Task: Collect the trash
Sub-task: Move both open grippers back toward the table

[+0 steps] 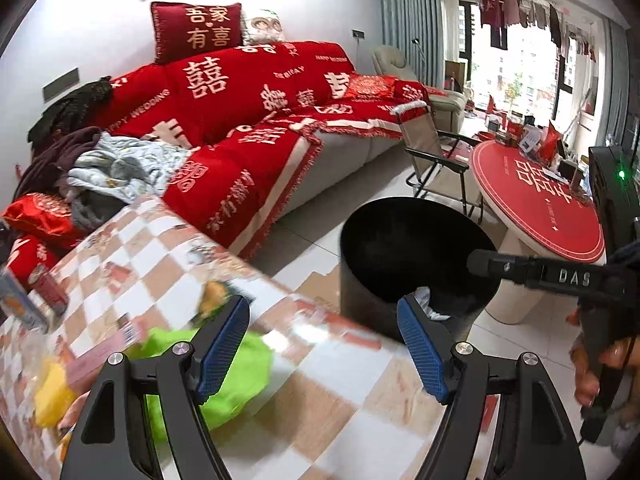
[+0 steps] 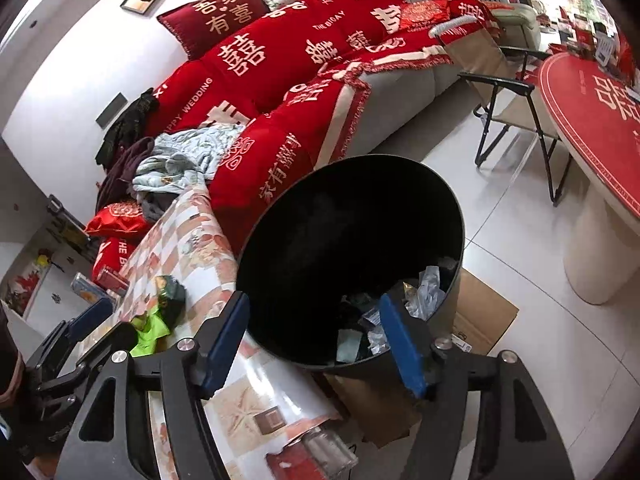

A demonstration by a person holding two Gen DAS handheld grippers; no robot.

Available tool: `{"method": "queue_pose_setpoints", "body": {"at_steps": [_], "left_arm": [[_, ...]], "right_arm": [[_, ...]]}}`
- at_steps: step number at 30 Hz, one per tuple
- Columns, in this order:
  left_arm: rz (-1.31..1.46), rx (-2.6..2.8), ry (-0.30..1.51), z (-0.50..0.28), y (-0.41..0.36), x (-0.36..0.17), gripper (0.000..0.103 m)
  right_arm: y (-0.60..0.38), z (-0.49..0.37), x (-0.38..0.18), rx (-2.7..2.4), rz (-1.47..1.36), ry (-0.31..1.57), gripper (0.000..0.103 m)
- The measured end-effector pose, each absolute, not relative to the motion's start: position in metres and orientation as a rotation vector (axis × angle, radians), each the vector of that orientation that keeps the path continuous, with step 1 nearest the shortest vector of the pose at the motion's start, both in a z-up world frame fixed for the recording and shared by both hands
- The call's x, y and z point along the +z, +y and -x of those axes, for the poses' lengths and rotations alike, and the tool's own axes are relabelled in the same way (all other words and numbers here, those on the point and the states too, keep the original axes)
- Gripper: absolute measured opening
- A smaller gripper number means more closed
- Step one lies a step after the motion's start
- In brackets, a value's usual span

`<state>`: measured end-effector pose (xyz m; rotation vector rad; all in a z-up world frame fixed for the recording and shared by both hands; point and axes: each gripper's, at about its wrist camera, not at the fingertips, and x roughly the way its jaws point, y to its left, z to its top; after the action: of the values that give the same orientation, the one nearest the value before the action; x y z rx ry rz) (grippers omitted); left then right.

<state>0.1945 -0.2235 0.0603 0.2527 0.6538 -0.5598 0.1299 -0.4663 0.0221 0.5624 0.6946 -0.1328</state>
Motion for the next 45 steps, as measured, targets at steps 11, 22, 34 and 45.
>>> {"method": "queue_pose_setpoints", "body": {"at_steps": [11, 22, 34, 45], "left_arm": [[-0.190, -0.395, 0.639, -0.172, -0.126, 0.056, 0.103], [-0.092, -0.195, 0.649, -0.180, -0.023, 0.040, 0.103], [-0.010, -0.114, 0.753, -0.214, 0.042, 0.000, 0.103], [-0.010, -0.164, 0.804, -0.243, 0.032, -0.017, 0.103]], "right_arm": [[-0.408, -0.115, 0.041, -0.083, -0.509, 0.690, 0.088], [-0.326, -0.134, 0.038, 0.048, -0.422, 0.760, 0.103], [-0.282, -0.179, 0.022, 0.114, -0.478, 0.838, 0.103], [-0.284, -0.221, -0.005, 0.134, -0.677, 0.900, 0.103]]}}
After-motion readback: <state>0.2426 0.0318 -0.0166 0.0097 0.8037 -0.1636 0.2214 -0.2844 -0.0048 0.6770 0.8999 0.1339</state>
